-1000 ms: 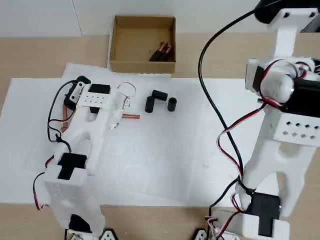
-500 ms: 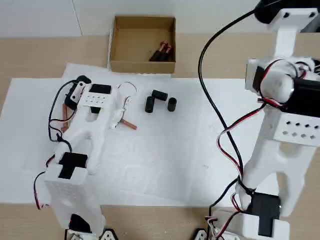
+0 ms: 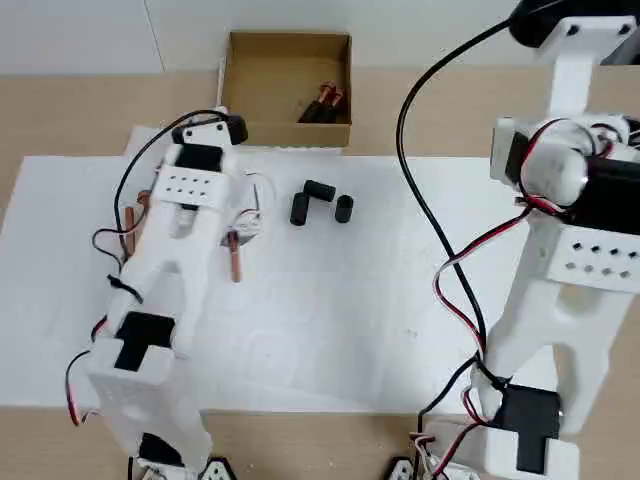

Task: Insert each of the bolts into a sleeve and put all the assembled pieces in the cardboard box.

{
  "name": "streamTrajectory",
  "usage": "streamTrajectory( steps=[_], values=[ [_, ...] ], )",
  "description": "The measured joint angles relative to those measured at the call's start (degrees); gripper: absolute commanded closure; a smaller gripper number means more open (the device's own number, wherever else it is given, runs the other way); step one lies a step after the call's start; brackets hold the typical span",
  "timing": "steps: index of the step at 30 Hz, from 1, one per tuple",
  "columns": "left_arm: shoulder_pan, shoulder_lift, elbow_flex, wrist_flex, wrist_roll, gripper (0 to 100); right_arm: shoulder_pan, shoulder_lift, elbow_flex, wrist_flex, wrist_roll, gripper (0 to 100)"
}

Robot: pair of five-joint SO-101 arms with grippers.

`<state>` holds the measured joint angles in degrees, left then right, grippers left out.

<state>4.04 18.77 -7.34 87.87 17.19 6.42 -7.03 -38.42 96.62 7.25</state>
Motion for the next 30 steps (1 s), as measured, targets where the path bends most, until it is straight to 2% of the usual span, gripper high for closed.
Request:
streamTrajectory(
  steps=[4,6,12,16,30],
  values=[
    [-1.93,0.26,0.09,0.79,-15.65,99,0.00,0.00,0.00,0.00,0.00,81.6],
    [-2.55,2.11,0.09,0.79,-18.73,99,0.00,0.00,0.26,0.00,0.00,81.6],
    [-3.96,9.76,0.09,-0.88,-20.57,99,0.00,0.00,0.26,0.00,0.00,81.6],
    [-4.40,11.52,0.09,-2.20,-21.19,93,0.00,0.00,0.26,0.00,0.00,81.6],
    [-4.92,10.11,0.09,-2.90,-21.71,94,0.00,0.00,0.97,0.00,0.00,81.6]
  ],
)
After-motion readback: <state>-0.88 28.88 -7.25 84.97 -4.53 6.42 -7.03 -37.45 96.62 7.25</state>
